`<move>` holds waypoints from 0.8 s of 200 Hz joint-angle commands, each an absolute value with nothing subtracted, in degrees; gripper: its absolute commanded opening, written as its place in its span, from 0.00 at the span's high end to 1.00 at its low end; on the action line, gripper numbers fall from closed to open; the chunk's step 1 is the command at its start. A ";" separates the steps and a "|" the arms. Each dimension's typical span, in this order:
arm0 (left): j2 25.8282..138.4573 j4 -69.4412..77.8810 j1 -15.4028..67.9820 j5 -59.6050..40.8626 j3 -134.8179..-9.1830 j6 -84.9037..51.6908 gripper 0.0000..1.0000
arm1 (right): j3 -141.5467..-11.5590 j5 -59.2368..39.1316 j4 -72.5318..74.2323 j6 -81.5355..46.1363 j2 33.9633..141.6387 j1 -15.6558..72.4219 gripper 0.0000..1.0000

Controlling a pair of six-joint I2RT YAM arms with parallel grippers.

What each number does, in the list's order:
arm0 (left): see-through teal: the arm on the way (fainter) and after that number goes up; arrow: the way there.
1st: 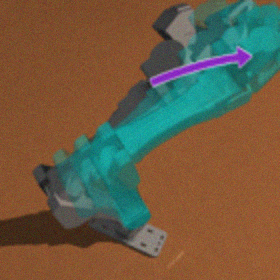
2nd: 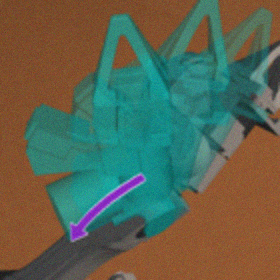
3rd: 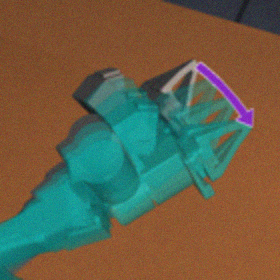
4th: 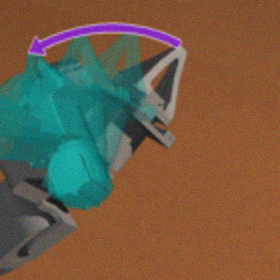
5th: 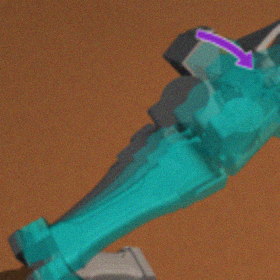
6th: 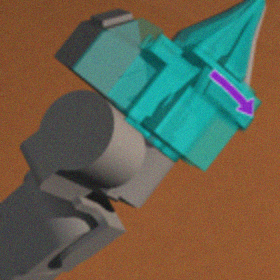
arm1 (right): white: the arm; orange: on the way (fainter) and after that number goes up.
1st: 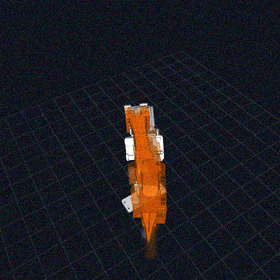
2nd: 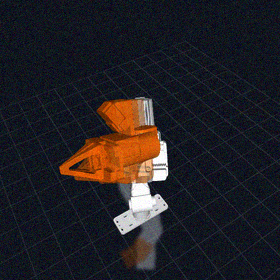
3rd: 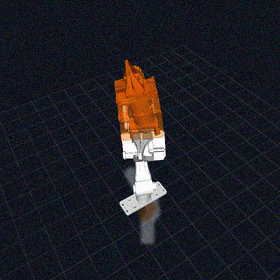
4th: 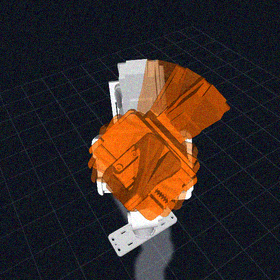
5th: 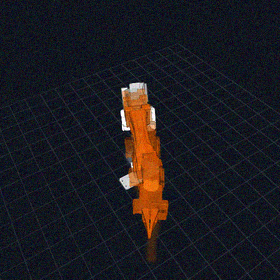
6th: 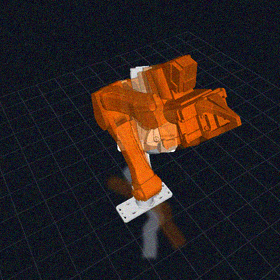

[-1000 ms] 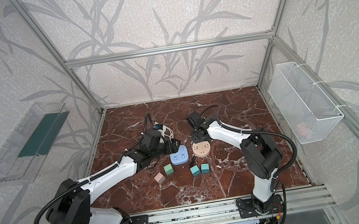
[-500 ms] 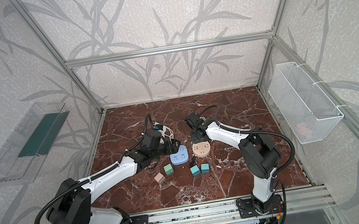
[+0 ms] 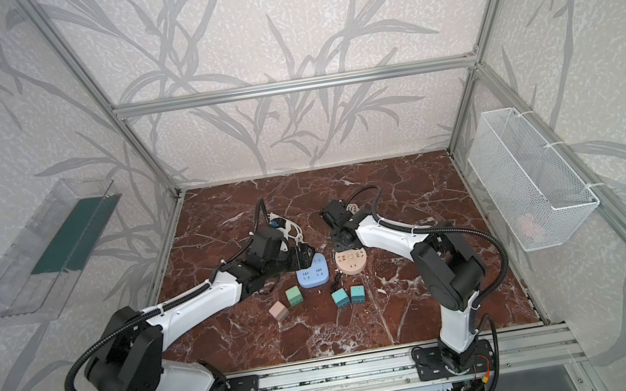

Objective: Insert the plug
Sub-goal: 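Lower the green adapter with the right gripper and press its prongs into the pink strip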

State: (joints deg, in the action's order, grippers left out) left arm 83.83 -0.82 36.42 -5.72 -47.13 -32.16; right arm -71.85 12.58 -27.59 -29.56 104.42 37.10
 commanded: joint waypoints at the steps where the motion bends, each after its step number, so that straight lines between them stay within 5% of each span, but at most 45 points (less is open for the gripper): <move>1: 84.72 -0.18 36.68 -5.93 -47.70 -32.80 0.13 | -68.26 8.97 -30.01 -31.20 108.34 37.60 1.00; 160: 85.37 1.36 36.65 -6.15 -46.36 -33.12 0.13 | -63.21 8.40 -31.41 -30.73 107.00 37.88 1.00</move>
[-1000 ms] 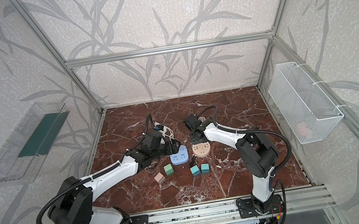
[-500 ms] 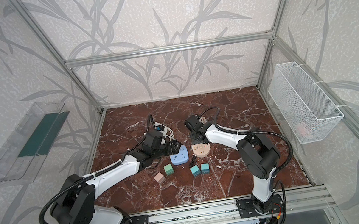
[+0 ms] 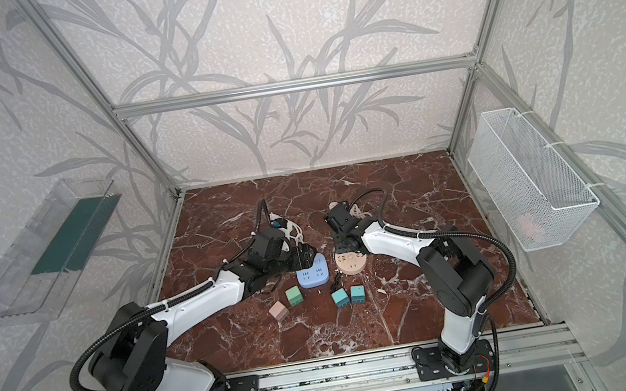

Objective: Insert the plug
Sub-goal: 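Lower the green adapter with the right gripper and press its prongs into the pink strip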

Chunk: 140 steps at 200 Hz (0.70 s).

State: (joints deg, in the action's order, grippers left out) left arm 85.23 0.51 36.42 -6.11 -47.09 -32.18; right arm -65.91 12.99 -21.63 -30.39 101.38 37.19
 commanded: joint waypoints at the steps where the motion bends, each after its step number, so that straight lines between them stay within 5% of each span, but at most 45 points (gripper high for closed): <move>1: 85.36 1.38 36.70 -6.15 -46.34 -33.13 0.13 | -63.29 8.38 -31.48 -30.70 107.03 37.88 1.00; 140: 87.28 3.65 36.70 -6.90 -45.51 -33.37 0.13 | -60.31 2.12 -32.63 -30.77 112.66 37.70 1.00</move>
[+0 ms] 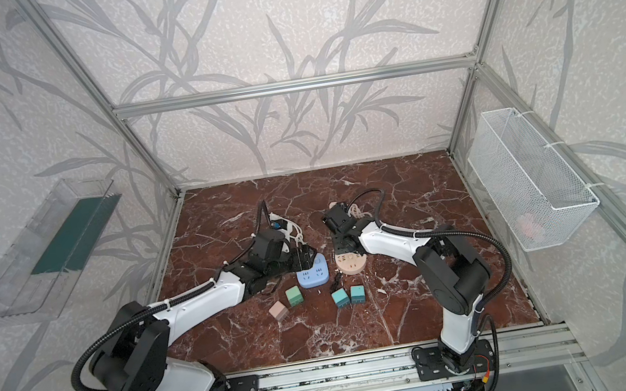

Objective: Insert the plug
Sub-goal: 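Lower the green adapter with the right gripper and press its prongs into the pink strip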

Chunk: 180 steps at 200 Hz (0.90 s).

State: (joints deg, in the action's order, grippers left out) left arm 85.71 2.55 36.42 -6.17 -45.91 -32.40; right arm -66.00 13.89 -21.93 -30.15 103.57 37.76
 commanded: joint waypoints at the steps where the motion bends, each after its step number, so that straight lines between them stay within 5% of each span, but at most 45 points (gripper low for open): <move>1: 87.32 3.63 36.68 -6.92 -45.56 -33.34 0.13 | -60.35 2.03 -32.57 -30.72 112.76 37.61 1.00; 98: 86.29 3.09 36.67 -6.13 -44.95 -33.23 0.13 | -59.57 2.58 -32.79 -31.55 111.43 37.14 1.00; 180: 86.26 2.42 36.67 -5.38 -45.99 -32.41 0.13 | -68.38 14.23 -36.15 -31.38 106.41 36.87 1.00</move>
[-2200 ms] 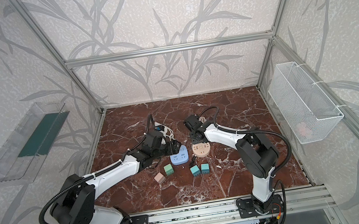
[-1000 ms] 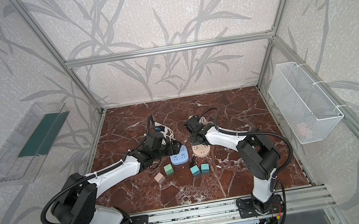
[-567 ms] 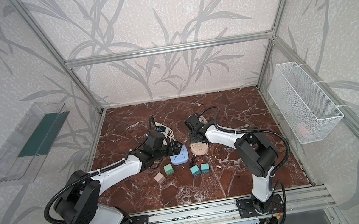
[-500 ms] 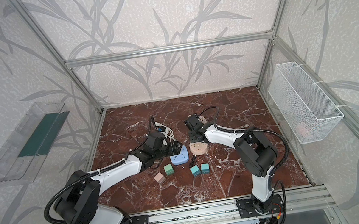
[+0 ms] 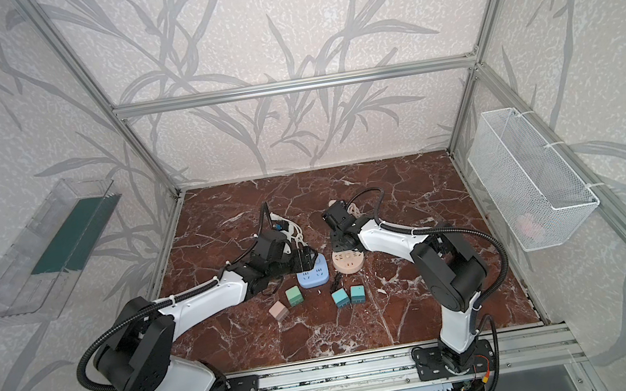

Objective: Insert the plug
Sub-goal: 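Lower the green adapter with the right gripper and press its prongs into the pink strip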

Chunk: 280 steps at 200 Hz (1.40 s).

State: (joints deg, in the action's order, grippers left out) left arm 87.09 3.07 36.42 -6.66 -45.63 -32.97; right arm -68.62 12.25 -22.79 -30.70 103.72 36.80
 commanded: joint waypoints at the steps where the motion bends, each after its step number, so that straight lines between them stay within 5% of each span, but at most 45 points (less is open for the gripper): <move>1: 86.28 2.44 36.66 -5.42 -45.98 -32.42 0.13 | -68.51 14.32 -36.14 -31.38 106.47 36.85 1.00; 158: 86.65 2.12 36.68 -5.01 -46.15 -31.47 0.13 | -65.28 22.84 -17.46 -32.38 102.20 34.02 1.00; 280: 86.50 2.11 36.68 -4.74 -45.83 -31.55 0.13 | -62.83 14.46 -29.24 -36.21 106.19 34.05 1.00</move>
State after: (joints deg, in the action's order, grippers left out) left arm 87.09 3.01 36.42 -5.72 -45.60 -31.90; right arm -65.21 19.40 -19.40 -34.76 102.63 34.20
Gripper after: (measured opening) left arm 0.868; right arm 0.435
